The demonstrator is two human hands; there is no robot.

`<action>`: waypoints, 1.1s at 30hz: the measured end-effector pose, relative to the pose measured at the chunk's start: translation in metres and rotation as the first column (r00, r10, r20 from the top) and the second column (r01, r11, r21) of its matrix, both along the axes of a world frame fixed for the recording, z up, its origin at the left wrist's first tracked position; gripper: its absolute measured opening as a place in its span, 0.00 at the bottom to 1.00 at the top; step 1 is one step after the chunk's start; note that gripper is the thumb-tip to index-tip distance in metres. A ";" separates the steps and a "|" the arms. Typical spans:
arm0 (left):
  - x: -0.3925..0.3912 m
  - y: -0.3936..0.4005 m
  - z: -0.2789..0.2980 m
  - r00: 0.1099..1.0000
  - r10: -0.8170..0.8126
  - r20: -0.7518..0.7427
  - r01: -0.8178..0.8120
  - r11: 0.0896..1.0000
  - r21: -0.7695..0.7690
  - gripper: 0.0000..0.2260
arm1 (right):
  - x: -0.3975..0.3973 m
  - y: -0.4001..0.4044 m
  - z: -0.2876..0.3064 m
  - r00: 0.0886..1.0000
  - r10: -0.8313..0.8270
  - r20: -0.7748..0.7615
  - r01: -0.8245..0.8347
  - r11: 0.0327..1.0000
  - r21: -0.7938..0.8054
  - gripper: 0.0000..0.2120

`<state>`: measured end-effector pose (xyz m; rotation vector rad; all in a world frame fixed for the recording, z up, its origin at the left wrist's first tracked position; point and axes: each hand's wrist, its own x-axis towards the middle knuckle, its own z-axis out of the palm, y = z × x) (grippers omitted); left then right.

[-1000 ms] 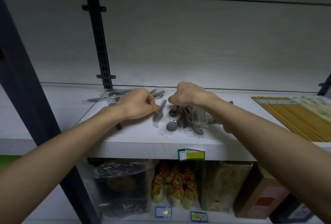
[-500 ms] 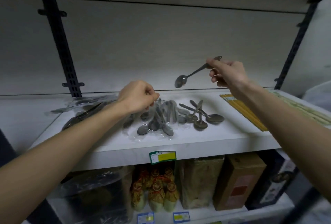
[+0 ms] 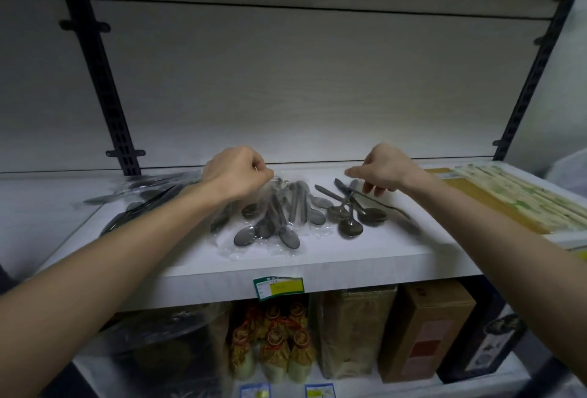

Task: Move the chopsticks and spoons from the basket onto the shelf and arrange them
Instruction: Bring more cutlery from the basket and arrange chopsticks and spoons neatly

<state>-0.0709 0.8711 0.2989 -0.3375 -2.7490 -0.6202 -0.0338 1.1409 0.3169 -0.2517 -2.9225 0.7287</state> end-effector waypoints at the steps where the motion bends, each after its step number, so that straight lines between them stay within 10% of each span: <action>1: -0.001 -0.006 0.000 1.000 0.011 0.020 -0.011 1.000 -0.005 0.09 | -0.001 -0.007 -0.002 0.998 0.002 -0.060 0.003 0.997 0.078 0.15; 9: 0.000 -0.014 -0.004 0.973 -0.034 0.228 0.022 0.998 0.056 0.19 | 0.005 -0.077 -0.001 0.966 0.233 0.112 -0.232 0.972 -0.024 0.29; 22: -0.002 -0.027 -0.015 0.922 -0.165 0.351 -0.013 0.892 0.452 0.05 | 0.004 -0.078 0.000 0.960 0.215 0.178 -0.186 0.969 -0.165 0.12; 26: 0.000 -0.034 -0.009 0.918 -0.160 0.364 -0.038 0.876 0.480 0.06 | 0.003 -0.068 0.012 0.957 0.290 0.007 -0.273 0.909 -0.315 0.12; 33: 0.004 -0.041 -0.008 0.913 -0.217 0.345 -0.030 0.809 0.588 0.07 | 0.011 -0.072 0.016 0.775 0.516 -0.365 -0.588 0.801 -0.115 0.05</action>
